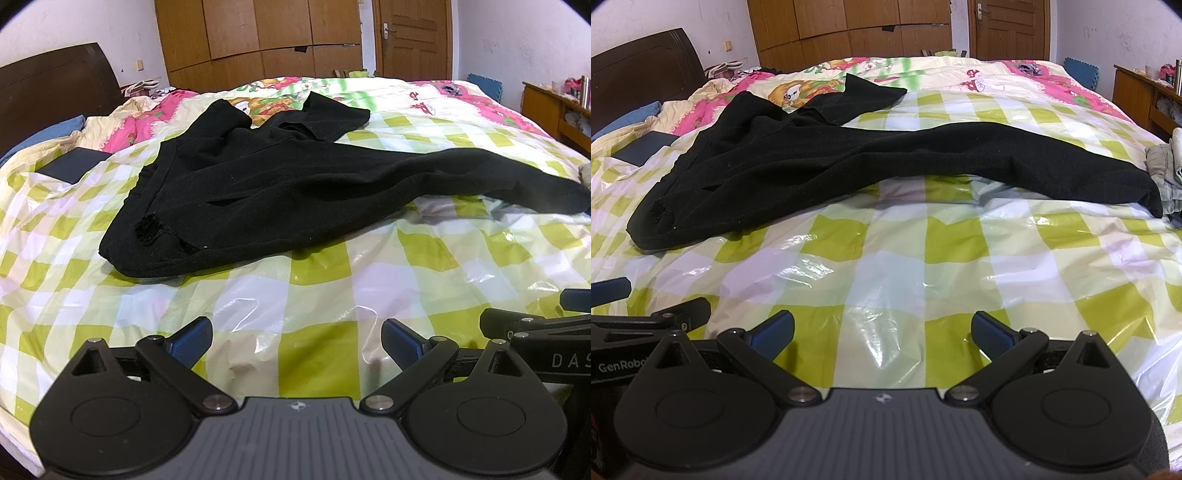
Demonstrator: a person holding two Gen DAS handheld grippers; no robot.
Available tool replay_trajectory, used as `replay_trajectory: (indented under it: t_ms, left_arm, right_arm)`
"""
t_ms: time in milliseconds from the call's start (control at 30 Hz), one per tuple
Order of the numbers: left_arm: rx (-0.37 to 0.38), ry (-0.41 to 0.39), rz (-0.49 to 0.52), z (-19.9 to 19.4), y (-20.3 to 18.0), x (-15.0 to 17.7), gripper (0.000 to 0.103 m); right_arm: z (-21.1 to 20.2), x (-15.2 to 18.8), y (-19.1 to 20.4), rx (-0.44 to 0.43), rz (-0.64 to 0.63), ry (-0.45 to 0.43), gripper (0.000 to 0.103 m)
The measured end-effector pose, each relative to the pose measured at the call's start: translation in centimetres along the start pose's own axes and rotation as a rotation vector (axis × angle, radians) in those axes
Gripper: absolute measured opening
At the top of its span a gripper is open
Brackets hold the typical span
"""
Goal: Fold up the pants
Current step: 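Lower both tools onto the pants waistband and close both grippers on it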
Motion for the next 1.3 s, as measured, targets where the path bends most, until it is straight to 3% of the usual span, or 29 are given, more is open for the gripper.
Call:
replay_trajectory:
  t_ms: [333, 567, 667, 867, 1000, 1167, 1300]
  left_arm:
    - [0.012, 0.008, -0.114, 1.0, 2.8, -1.3, 0.102]
    - [-0.053, -0.028, -0.058, 2.5, 4.9, -2.7, 0.102]
    - [-0.080, -0.039, -0.029, 3.5, 6.7, -3.3, 0.103]
    - [-0.193, -0.026, -0.104, 6.2, 13.7, -4.3, 0.103]
    - [-0.232, -0.028, -0.033, 8.7, 16.4, -5.0, 0.103]
    - [-0.184, 0.015, 0.046, 12.3, 17.8, -5.4, 0.103]
    - [-0.100, 0.056, 0.060, 14.2, 18.0, -5.4, 0.080]
  right_arm:
    - [1.3, -2.9, 2.6, -0.044, -0.059, -0.004, 0.101]
    - [3.9, -4.9, 5.0, -0.089, -0.113, 0.017, 0.101]
    - [5.2, -6.0, 6.8, -0.104, -0.197, 0.000, 0.101]
    - [8.3, -7.9, 11.7, -0.184, -0.428, -0.030, 0.101]
    - [10.4, -8.4, 15.7, -0.274, -0.574, -0.026, 0.101]
    - [13.0, -7.8, 18.9, -0.337, -0.731, 0.017, 0.100]
    - [14.8, -7.7, 19.4, -0.333, -0.766, 0.057, 0.090]
Point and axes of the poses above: each gripper's, at about its wrist camera, not at the fingertips, and z roughly the way its jaws point, y to its left, x to its underside, the point moved 4 cm from there along z, roughly the way its jaws point, and after that the axes turned 3 degrees about -x, right-handed, at the moved point
